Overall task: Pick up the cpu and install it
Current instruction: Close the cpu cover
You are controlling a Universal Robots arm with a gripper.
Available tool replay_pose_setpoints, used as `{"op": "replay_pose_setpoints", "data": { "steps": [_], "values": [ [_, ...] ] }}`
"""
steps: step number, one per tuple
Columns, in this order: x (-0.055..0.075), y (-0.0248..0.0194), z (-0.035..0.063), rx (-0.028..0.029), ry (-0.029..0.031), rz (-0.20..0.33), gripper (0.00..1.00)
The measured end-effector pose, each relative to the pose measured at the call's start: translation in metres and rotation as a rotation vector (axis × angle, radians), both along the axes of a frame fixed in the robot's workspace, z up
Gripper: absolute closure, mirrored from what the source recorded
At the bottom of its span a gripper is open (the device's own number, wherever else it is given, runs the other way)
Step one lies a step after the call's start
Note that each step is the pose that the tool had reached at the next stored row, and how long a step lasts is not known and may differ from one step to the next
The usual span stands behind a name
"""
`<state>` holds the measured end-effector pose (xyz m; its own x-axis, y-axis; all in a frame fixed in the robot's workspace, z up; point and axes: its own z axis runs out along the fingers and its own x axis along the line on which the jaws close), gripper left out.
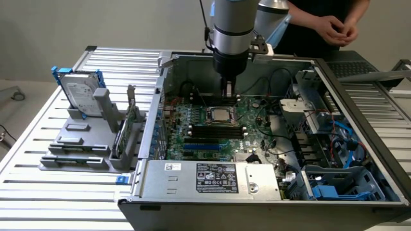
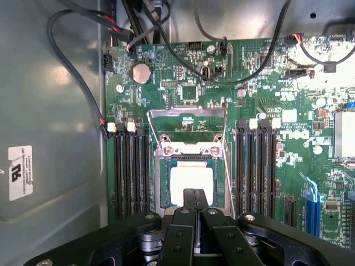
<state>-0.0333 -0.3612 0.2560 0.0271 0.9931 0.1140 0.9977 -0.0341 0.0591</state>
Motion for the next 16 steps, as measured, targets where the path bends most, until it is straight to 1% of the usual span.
{"op": "replay_pose_setpoints", "data": {
  "steps": [1,2,3,9,11,12,14,15,16],
  "values": [
    [0.001,0.0000,0.0005,0.0000,-0.0059,0.000,0.89],
    [0.001,0.0000,0.0009,0.0000,-0.0131,0.000,0.89],
    [0.002,0.0000,0.0012,-0.0002,-0.0215,0.000,0.89],
    [0.005,0.0000,0.0019,-0.0005,-0.0846,0.002,0.89],
    [0.006,0.0000,0.0021,-0.0004,-0.1047,0.002,0.89],
    [0.007,0.0000,0.0023,-0.0006,-0.1136,0.002,0.89],
    [0.009,0.0000,0.0028,-0.0006,-0.1288,0.002,0.89],
    [0.010,0.0000,0.0030,-0.0006,-0.1355,0.002,0.89],
    [0.012,0.0000,0.0032,-0.0004,-0.1410,0.003,0.89]
  ]
}}
